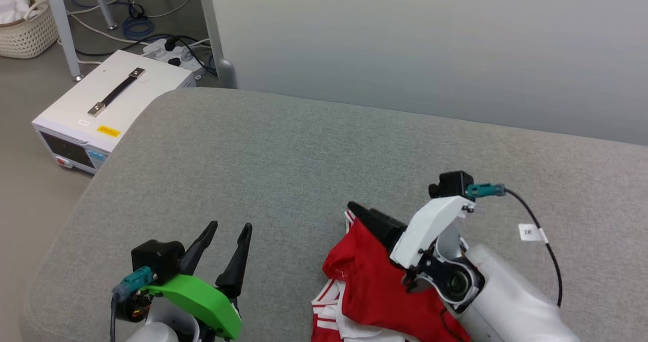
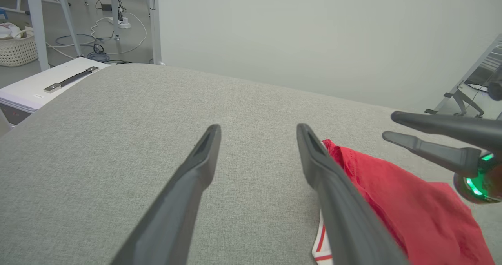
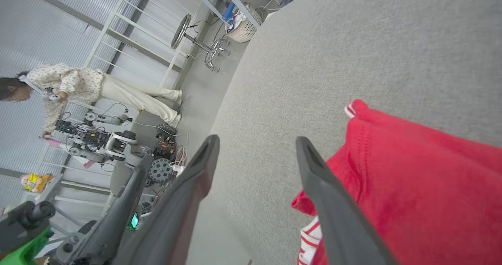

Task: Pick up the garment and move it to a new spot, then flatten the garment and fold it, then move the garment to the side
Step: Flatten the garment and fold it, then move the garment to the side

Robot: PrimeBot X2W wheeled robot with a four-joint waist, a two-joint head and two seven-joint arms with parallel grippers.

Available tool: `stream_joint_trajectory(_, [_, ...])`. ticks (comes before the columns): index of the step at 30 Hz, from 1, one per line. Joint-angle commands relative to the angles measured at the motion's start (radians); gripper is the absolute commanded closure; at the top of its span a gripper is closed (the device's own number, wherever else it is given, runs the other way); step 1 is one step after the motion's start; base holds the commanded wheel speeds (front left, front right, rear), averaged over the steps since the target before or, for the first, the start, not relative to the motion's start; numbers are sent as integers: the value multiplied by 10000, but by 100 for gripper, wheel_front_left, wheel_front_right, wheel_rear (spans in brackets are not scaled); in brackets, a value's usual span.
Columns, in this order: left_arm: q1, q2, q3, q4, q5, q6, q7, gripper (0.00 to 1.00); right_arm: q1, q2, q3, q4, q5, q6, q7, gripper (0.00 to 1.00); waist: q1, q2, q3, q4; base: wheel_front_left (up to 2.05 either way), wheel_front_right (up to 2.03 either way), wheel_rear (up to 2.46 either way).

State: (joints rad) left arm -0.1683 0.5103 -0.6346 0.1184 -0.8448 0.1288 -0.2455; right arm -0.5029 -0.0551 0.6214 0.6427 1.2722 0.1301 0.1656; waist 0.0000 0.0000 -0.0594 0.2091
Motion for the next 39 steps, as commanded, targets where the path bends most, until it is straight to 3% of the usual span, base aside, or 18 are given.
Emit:
stream_joint_trajectory(1, [133, 41, 26, -61, 0, 54, -9, 0, -319, -344, -9, -121, -638, 6, -236, 0, 0, 0, -77, -215, 0, 0, 0])
stream_joint_trajectory(10, [215, -63, 279, -297, 70, 118, -92, 0, -298, -2646, -899, -1469, -5219, 6, -1675, 0, 0, 0, 13, -839, 0, 0, 0])
stream_joint_trajectory(16, [197, -297, 757, -468, 359, 44, -149, 0, 807, -3553, -2720, -3023, -7953, 6, -2155, 0, 0, 0, 250, -1154, 0, 0, 0])
stream_joint_trajectory(22, [341, -797, 1581, -752, 1117, -223, -159, 0, 2622, -3093, -4911, -4649, -9353, 6, -2350, 0, 0, 0, 450, -1365, 0, 0, 0])
stream_joint_trajectory(27, [704, -1319, 2333, -829, 1731, -724, -160, 0, 4049, -1989, -6280, -5904, -9898, 6, -2593, 0, 0, 0, 537, -1469, 0, 0, 0])
stream_joint_trajectory(32, [1001, -1611, 2799, -686, 2673, -1201, -161, 0, 5023, -1015, -6840, -6647, -10252, 6, -2952, 0, 0, 0, 598, -1487, 0, 0, 0])
stream_joint_trajectory(39, [1415, -2240, 3380, -531, 3706, -1697, -161, 0, 5646, -317, -7040, -6822, -10419, 6, -3350, 0, 0, 0, 618, -1465, 0, 0, 0])
